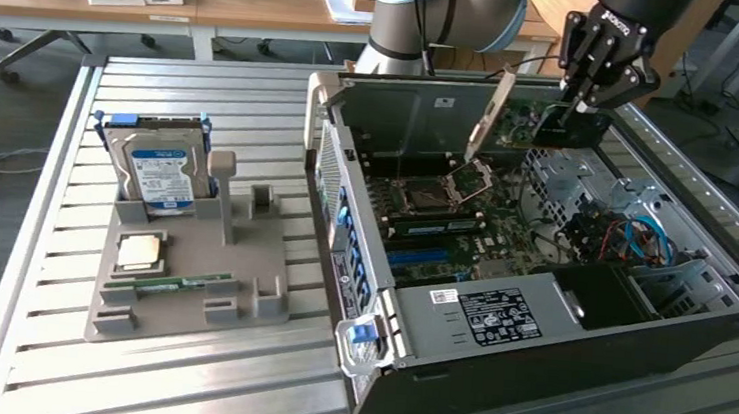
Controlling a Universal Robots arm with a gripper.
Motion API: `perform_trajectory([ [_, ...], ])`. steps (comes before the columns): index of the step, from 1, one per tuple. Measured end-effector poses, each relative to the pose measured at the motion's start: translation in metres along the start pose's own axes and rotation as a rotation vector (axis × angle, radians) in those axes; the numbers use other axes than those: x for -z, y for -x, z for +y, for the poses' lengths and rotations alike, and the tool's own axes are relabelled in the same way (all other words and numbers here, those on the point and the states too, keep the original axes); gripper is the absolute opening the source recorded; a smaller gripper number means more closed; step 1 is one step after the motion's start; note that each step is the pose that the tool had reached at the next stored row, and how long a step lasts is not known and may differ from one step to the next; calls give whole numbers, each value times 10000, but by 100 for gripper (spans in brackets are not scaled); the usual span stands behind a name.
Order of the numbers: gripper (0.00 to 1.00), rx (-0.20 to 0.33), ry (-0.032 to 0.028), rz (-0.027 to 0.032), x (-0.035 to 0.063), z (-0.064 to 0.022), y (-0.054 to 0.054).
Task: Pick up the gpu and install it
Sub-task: 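Insert the gpu into the slot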
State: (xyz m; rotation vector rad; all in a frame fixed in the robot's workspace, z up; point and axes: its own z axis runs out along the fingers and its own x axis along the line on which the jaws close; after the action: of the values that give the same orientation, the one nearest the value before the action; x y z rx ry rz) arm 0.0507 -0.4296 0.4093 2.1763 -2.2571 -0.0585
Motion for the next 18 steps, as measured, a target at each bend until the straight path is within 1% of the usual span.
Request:
perform_trajectory([
  [5,27,28,-1,0,-1,0,0],
  [6,27,44,-20,-2,-3,0,0],
  [8,27,89,-104,-3,-10,6,0],
  [9,27,114,-134,-4,-13,10,-1],
  [10,27,140,-150,-3,-17,16,-1],
  [13,27,194,-165,-2,-32,36,-2],
  [18,27,226,-166,0,-47,48,-3],
])
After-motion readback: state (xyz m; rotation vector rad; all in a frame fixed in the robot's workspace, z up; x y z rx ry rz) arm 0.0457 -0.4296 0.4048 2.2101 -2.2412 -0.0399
